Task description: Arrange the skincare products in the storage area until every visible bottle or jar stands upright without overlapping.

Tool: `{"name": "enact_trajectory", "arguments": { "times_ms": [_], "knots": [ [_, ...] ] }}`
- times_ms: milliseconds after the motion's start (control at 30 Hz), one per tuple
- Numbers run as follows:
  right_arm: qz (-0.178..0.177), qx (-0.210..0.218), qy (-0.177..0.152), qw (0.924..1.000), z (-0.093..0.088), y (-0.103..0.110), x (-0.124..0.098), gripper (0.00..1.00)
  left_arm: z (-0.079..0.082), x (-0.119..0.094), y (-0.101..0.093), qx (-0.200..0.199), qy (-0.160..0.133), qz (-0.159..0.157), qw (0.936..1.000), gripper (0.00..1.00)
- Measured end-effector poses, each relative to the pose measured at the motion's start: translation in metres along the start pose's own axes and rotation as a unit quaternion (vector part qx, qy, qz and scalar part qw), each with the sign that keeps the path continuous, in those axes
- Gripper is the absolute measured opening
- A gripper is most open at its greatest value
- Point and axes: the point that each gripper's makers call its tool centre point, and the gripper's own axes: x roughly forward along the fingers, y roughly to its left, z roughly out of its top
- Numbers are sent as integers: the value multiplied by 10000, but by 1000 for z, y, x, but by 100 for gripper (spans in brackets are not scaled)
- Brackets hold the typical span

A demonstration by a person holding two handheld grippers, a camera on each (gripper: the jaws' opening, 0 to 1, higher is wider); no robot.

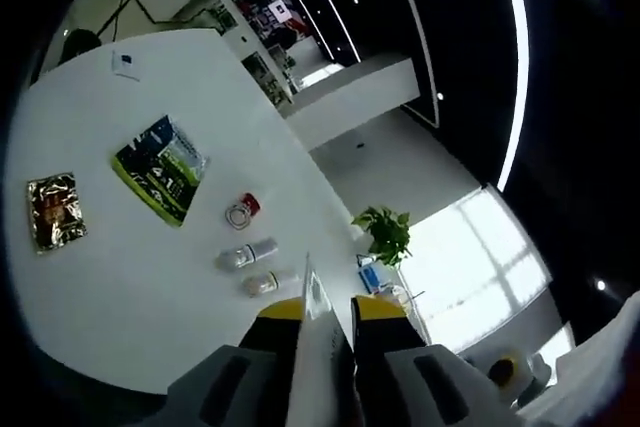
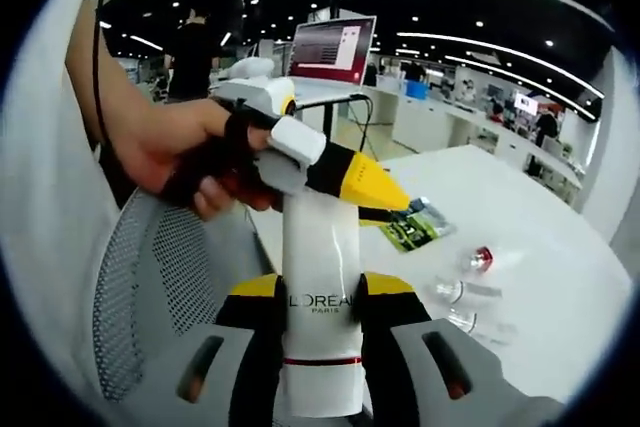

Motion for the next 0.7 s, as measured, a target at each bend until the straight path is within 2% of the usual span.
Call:
{"name": "enact_trajectory", "arguments": {
  "times_ms": [167,267,367,433,700],
  "knots": [
    [-83,16,-5,10000,0,-2,-1,27,-4,3,0,-55,75,-40,9999,17],
    [-120,33,-7,9999,0,-3,-1,27,-11,5,-3,69,208,-53,9997,18],
    [-114,28,6,9999,-1,-3,-1,27,-12,3,-2,-69,267,-61,9996,18],
    [-91,5,17,10000,0,-1,0,27,-12,1,1,-224,294,-46,9993,18],
    [-28,-23,-80,10000,4,2,1,28,-8,-5,-3,-312,252,-187,9990,14]
  ]
}}
